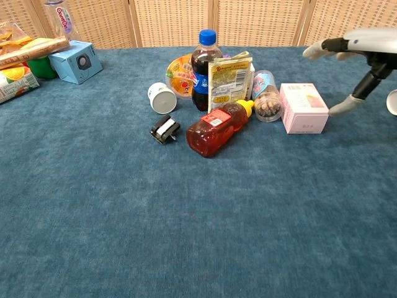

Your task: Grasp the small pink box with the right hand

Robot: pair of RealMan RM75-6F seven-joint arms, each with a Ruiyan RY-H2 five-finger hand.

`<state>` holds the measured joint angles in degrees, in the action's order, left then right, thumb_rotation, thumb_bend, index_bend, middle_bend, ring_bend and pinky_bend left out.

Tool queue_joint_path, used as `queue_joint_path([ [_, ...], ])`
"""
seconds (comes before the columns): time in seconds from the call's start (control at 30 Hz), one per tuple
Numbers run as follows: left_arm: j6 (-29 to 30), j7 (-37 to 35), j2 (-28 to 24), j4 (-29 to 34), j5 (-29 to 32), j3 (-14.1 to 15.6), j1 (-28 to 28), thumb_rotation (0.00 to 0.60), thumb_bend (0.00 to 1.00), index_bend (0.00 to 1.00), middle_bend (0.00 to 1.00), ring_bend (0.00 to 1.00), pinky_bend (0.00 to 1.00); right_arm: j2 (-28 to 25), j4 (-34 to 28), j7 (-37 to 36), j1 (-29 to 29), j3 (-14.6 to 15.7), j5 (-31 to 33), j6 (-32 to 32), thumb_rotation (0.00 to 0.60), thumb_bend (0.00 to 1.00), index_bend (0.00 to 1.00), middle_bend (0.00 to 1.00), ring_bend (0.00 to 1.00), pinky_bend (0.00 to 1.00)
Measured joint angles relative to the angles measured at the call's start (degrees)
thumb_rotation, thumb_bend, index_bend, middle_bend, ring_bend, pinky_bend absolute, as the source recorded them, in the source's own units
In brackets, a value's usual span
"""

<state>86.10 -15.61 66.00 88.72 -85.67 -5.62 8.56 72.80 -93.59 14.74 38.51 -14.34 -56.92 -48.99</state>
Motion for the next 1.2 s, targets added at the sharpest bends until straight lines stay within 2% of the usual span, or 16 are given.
queue_joint_path([
  [0.33, 0.21, 0.66, 0.22, 0.14, 0.18, -0.18, -0.08, 0.600, 0.17, 0.23, 0.00, 0.00, 0.00, 3.10, 3.87, 4.16, 4.64, 1.22, 6.67, 2.41, 0.600, 0.01, 0.00, 0.00, 0.00, 0.00],
  [0.6, 0.41, 0.98, 0.33, 0.10, 0.38, -0.37, -0.16, 0.600, 0.17, 0.23, 0.00, 0.00, 0.00, 5.41, 6.79, 4.04, 6.32, 2.09, 7.60, 3.15, 0.600, 0.01, 0.00, 0.00, 0.00, 0.00],
  [0.87, 0.54, 1.23, 0.50, -0.02, 0.76, -0.63, -0.25, 0.600, 0.17, 0.23, 0.00, 0.00, 0.00, 7.70, 10.54, 0.40, 6.75, 2.03, 6.56, 3.53, 0.600, 0.03, 0.00, 0.00, 0.00, 0.00],
  [1.0, 0.43, 1.57, 0.63, -0.02, 0.77, -0.65, -0.18, 0.600, 0.17, 0.23, 0.00, 0.00, 0.00, 9.08, 12.28, -1.69, 6.31, 2.11, 4.26, 2.51, 0.600, 0.03, 0.00, 0.01, 0.00, 0.12],
  [1.03, 0.42, 1.67, 0.65, -0.01, 0.76, -0.65, -0.17, 0.600, 0.17, 0.23, 0.00, 0.00, 0.00, 9.40, 12.77, -2.17, 6.19, 2.16, 3.85, 2.35, 0.600, 0.03, 0.01, 0.04, 0.00, 0.15],
  [1.1, 0.45, 1.81, 0.72, 0.05, 0.79, -0.69, -0.18, 0.600, 0.17, 0.23, 0.00, 0.00, 0.00, 9.97, 13.68, -3.13, 5.96, 2.26, 3.12, 2.15, 0.600, 0.04, 0.06, 0.19, 0.03, 0.26],
  [1.2, 0.60, 1.88, 0.77, 0.07, 0.76, -0.73, -0.22, 0.600, 0.17, 0.23, 0.00, 0.00, 0.00, 10.40, 14.27, -3.84, 5.64, 2.33, 2.39, 1.62, 0.600, 0.04, 0.20, 0.40, 0.18, 0.36],
])
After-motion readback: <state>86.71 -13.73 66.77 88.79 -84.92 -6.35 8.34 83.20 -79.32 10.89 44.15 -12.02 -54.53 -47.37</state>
